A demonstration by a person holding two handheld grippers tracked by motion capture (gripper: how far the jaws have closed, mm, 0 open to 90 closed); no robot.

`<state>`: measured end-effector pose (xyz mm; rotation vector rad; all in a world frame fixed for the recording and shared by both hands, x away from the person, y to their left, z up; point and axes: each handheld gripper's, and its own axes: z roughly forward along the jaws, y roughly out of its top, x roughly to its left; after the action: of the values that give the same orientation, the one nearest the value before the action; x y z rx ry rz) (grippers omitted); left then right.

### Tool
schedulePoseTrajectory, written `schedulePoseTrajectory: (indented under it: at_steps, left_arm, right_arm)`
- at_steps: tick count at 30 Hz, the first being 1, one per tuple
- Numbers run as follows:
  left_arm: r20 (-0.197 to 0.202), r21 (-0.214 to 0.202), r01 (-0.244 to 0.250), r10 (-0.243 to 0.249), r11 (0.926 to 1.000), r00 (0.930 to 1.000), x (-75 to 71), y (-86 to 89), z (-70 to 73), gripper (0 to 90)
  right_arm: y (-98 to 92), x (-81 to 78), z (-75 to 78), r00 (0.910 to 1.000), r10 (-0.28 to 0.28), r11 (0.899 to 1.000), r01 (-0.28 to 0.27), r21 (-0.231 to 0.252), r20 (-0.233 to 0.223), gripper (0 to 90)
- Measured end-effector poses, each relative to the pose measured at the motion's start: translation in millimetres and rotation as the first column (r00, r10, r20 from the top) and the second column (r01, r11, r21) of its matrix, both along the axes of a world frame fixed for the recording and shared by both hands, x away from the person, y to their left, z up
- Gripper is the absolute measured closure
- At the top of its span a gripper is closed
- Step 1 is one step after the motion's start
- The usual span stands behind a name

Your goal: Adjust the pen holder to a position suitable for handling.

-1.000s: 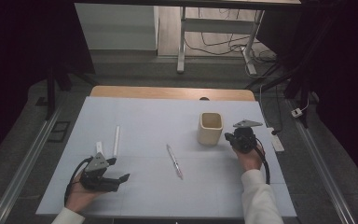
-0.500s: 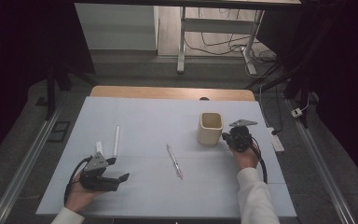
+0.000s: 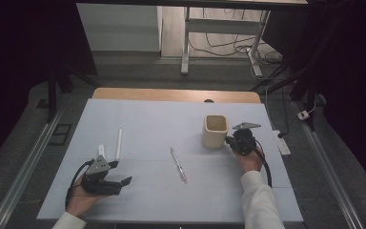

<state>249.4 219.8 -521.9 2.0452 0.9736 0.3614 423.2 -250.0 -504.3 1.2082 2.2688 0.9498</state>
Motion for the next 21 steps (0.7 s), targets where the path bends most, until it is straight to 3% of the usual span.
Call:
schedulePoseTrajectory:
  at_steps: [10, 13, 21]
  left_arm:
    - [0.000, 0.004, 0.000, 0.000, 1.0000, 1.0000, 0.7, 0.1, -0.5, 17.9]
    - [0.000, 0.002, -0.004, 0.004, 1.0000, 1.0000, 1.2, 1.2, -0.4, 17.9]
    - [0.000, 0.005, -0.005, 0.005, 1.0000, 1.0000, 1.0, 2.1, -0.7, 17.9]
  right_arm:
    - [2.6, -0.6, 0.2, 0.9999, -0.013, 1.000, 0.013, -0.013, 0.003, 89.3]
    - [5.3, -1.2, 0.0, 1.0000, 0.006, 1.000, -0.006, 0.008, 0.004, 89.3]
    - [16.3, 0.0, 0.5, 0.9998, 0.016, 1.000, -0.015, -0.014, 0.009, 89.2]
